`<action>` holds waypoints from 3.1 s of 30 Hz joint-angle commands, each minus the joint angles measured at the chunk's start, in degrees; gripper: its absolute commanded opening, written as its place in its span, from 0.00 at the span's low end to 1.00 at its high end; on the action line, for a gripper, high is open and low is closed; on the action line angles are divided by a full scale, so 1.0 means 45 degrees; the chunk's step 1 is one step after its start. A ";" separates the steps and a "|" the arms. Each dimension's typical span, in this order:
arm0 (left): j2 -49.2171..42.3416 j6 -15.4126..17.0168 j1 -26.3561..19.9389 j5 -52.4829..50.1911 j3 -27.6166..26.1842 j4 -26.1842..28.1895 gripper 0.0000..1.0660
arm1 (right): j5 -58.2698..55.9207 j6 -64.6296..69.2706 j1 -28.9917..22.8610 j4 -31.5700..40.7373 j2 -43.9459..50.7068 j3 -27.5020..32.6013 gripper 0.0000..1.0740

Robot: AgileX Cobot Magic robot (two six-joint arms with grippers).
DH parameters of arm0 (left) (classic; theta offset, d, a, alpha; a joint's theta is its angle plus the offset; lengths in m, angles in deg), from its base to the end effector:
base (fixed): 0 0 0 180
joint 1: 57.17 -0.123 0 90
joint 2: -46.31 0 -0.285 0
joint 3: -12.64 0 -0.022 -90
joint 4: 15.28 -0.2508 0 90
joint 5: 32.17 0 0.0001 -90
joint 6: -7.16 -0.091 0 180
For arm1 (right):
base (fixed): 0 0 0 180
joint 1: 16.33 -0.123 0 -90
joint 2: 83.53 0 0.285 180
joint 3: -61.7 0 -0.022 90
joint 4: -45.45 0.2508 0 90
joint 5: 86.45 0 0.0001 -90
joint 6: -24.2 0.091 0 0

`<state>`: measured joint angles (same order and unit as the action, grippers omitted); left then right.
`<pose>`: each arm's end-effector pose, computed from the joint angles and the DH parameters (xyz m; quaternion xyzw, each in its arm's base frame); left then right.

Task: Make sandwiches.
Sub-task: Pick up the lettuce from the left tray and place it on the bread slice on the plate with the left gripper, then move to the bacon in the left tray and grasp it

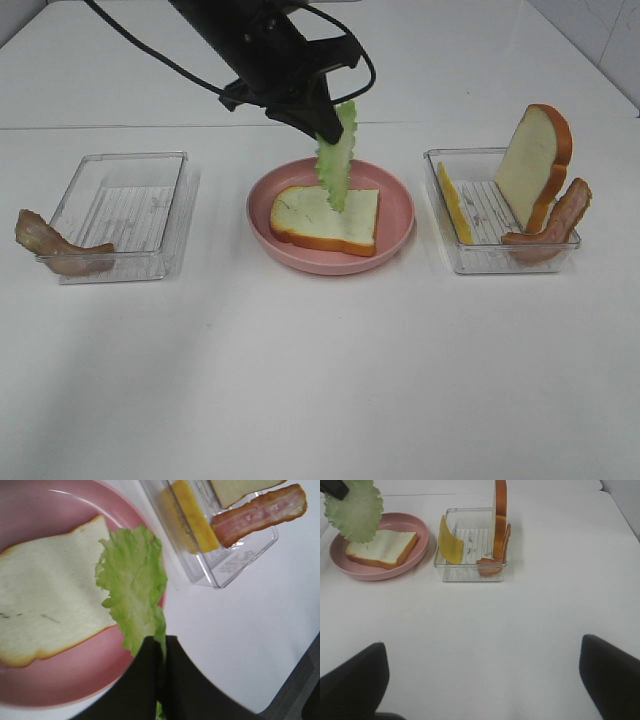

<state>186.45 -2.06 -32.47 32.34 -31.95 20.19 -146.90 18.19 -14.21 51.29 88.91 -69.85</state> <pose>0.4370 -0.2535 0.2329 0.1957 0.9211 -0.3130 0.1239 -0.0054 0.0083 0.2787 -0.0308 0.8485 0.0135 0.5281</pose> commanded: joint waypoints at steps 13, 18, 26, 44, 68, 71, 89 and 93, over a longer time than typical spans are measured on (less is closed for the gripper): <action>0.1719 -0.2419 0.0369 -0.1375 0.0051 0.3680 0.00 | 0.0038 -0.0127 0.0025 -0.0038 0.0267 0.0000 0.92; 0.1948 -0.3069 0.0051 -0.1592 0.0051 0.2712 0.00 | 0.0038 -0.0127 0.0025 -0.0038 0.0267 0.0000 0.92; 0.1948 -0.2661 -0.0586 -0.1668 0.0051 0.1439 0.00 | 0.0038 -0.0127 0.0025 -0.0038 0.0267 0.0000 0.92; 0.2063 -0.1935 -0.0815 -0.1286 0.0051 0.0064 0.00 | 0.0038 -0.0127 0.0025 -0.0038 0.0267 0.0000 0.92; 0.1477 -0.0153 -0.0828 0.1923 -0.3132 -0.1133 0.96 | 0.0038 -0.0127 0.0025 -0.0038 0.0267 0.0000 0.92; 0.1095 0.0573 -0.0828 0.1923 -0.3272 -0.2012 0.95 | 0.0038 -0.0127 0.0025 -0.0038 0.0267 0.0000 0.92; -0.4507 0.2394 -0.2419 0.1923 0.3425 -0.8238 0.94 | 0.0038 -0.0127 0.0025 -0.0038 0.0267 0.0000 0.92; -0.5093 0.2419 -0.3081 0.1923 0.4673 -0.8136 0.94 | 0.0038 -0.0127 0.0025 -0.0038 0.0267 0.0000 0.92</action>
<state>164.05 8.25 -46.00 37.55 -11.90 -16.60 -146.90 18.19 -14.21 51.29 88.91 -69.85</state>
